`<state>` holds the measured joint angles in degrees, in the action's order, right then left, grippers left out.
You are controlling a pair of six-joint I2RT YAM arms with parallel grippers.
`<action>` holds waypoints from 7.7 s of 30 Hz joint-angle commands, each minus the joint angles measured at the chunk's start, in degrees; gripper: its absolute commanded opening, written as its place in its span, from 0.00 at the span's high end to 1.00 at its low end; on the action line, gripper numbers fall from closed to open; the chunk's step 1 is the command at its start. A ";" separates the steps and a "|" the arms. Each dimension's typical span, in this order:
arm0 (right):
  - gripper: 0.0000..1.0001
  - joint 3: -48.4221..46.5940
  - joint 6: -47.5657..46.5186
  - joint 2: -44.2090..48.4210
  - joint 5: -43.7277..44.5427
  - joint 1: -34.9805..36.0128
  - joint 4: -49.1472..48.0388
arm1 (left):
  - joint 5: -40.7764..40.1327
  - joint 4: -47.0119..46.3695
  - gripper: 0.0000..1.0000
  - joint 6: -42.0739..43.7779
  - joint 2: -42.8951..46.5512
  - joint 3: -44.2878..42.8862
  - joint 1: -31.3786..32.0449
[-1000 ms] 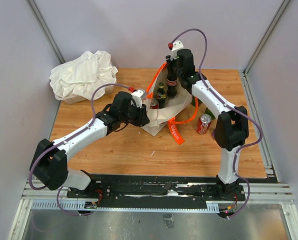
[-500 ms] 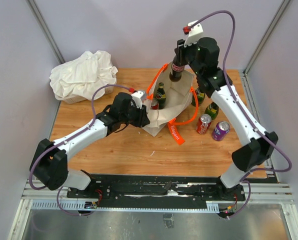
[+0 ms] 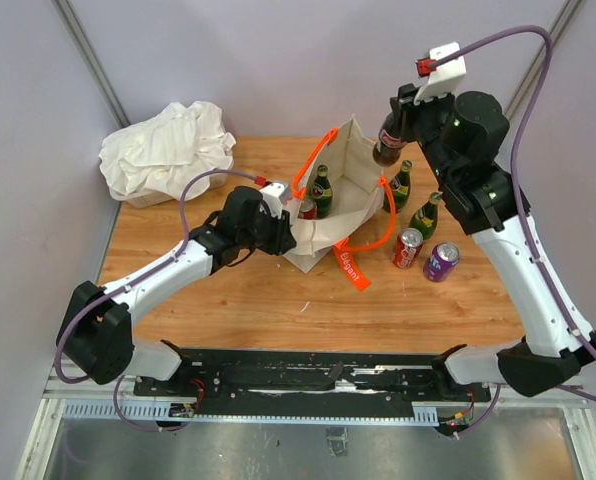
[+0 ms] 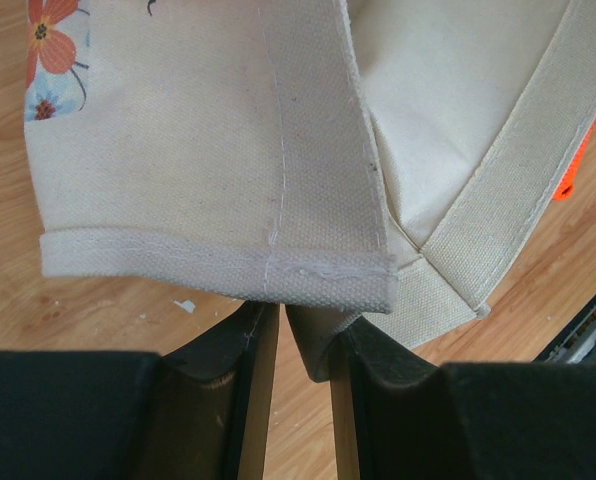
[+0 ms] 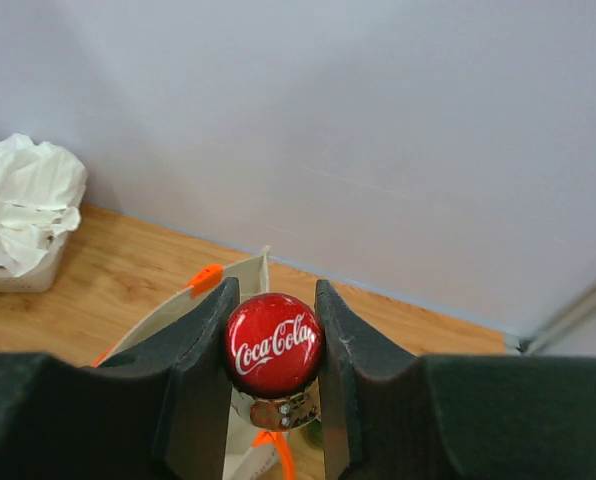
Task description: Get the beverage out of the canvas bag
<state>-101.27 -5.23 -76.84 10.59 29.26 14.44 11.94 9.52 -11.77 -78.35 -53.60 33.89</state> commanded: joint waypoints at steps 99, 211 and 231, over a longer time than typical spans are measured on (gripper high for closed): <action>0.29 31.29 10.67 0.98 -2.33 -9.38 -24.49 | -2.11 -1.67 0.70 -0.53 -1.46 -0.07 0.12; 0.99 40.26 3.64 24.37 9.93 14.69 -2.63 | -17.40 1.47 0.82 -4.20 -0.97 -1.70 -2.52; 0.99 56.81 11.87 15.13 3.85 5.26 -20.88 | -15.78 1.91 0.83 -5.17 -0.80 -1.52 -2.67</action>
<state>-44.45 4.32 -59.53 16.84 37.43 7.35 -3.95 10.52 -16.36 -80.29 -55.09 31.62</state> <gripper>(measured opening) 0.332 0.178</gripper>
